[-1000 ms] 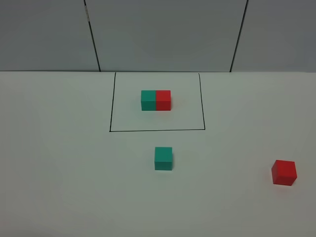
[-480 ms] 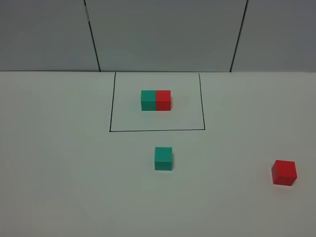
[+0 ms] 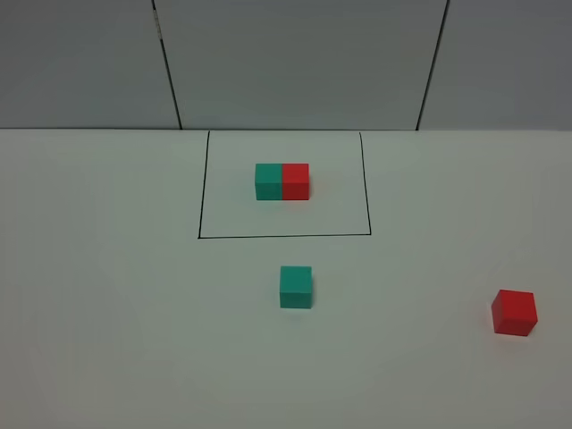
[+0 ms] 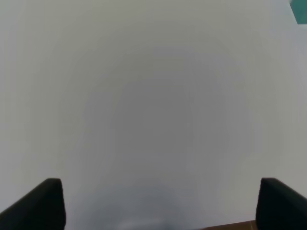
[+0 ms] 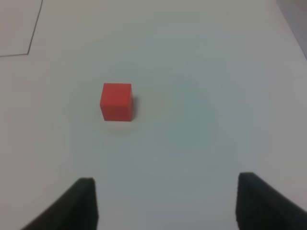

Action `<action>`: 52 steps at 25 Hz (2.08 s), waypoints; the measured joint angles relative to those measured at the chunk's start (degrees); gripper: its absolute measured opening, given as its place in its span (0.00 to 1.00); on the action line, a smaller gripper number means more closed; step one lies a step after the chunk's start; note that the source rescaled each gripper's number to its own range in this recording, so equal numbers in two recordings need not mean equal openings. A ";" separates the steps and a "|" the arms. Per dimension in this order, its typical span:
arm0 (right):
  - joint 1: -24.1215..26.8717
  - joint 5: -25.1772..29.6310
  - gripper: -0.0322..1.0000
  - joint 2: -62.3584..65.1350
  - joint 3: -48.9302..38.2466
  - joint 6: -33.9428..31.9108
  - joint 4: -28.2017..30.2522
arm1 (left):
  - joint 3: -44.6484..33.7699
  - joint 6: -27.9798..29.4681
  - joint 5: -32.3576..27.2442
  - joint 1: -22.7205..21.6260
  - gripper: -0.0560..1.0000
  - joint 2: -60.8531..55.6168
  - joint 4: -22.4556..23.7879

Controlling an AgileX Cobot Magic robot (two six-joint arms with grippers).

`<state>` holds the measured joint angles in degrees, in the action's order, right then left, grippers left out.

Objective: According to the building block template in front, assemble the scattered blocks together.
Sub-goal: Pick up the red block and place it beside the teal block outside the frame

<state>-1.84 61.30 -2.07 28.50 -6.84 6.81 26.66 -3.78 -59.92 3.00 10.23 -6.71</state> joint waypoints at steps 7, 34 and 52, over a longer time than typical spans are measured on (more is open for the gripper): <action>0.00 0.00 0.58 0.00 0.00 0.00 0.00 | -0.49 0.00 -0.85 -3.06 0.88 -1.84 0.00; 0.00 0.00 0.58 0.00 0.00 0.00 0.00 | -0.49 0.37 -1.11 -3.66 0.88 -10.42 0.00; 0.00 0.00 0.58 0.00 0.00 0.00 0.00 | -0.49 0.37 -1.11 -2.59 0.88 -10.42 -0.06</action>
<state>-1.84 61.30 -2.07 28.50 -6.84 6.81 26.17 -3.41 -61.04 0.41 -0.20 -6.77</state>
